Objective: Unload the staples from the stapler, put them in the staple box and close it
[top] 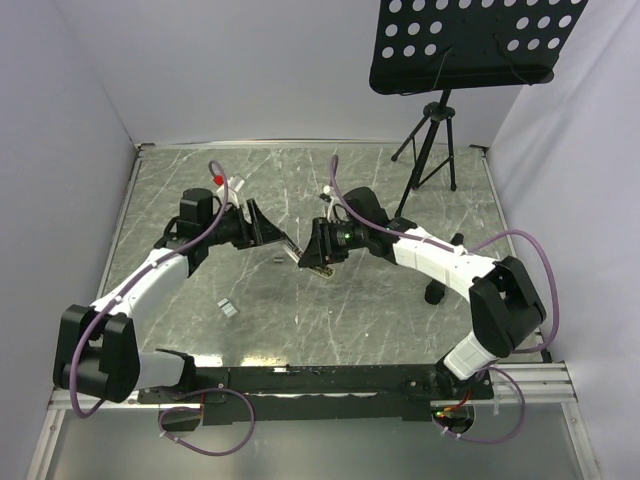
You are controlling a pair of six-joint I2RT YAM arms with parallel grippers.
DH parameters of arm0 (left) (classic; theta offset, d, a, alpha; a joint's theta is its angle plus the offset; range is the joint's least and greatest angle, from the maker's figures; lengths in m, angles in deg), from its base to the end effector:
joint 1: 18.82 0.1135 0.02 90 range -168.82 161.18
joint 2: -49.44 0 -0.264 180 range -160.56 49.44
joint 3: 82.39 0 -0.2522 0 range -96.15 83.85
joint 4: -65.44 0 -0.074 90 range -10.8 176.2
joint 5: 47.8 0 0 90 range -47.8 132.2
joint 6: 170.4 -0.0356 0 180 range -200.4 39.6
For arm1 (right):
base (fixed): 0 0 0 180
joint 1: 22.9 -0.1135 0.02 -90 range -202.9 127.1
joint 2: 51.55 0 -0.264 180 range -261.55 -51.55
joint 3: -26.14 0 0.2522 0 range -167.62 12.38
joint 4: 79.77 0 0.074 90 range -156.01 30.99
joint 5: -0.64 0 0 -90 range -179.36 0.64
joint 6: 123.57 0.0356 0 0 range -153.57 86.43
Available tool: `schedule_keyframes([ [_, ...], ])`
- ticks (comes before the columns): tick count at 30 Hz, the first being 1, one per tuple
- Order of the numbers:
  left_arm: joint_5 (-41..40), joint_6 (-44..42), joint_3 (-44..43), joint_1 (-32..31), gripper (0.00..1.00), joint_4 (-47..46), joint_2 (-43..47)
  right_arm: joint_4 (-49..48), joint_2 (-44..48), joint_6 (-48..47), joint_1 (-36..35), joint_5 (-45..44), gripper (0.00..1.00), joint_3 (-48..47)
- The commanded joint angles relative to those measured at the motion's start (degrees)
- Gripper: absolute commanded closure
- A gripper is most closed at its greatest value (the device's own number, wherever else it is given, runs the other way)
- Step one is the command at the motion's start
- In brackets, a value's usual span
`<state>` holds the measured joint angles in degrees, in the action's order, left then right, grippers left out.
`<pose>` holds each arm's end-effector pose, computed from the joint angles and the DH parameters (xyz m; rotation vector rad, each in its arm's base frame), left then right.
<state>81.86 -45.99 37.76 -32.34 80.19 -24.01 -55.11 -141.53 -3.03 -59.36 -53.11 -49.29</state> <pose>0.2661 -0.0874 0.2591 0.0643 2.1686 -1.2130 0.2638 0.2211 0.2492 -0.5005 2.3971 1.2945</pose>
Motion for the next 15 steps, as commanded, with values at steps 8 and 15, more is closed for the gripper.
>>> schedule_keyframes([
  [8,2.7,0.0,-2.3,-1.2,0.40,-5.6,-3.4,-1.8,1.7,-0.8,1.0,4.9,0.73,0.6],
  [15,7.8,1.2,-3.3,-1.2,0.70,-6.5,-7.4,-2.1,-0.7,-0.9,2.5,5.8,0.72,-0.3],
])
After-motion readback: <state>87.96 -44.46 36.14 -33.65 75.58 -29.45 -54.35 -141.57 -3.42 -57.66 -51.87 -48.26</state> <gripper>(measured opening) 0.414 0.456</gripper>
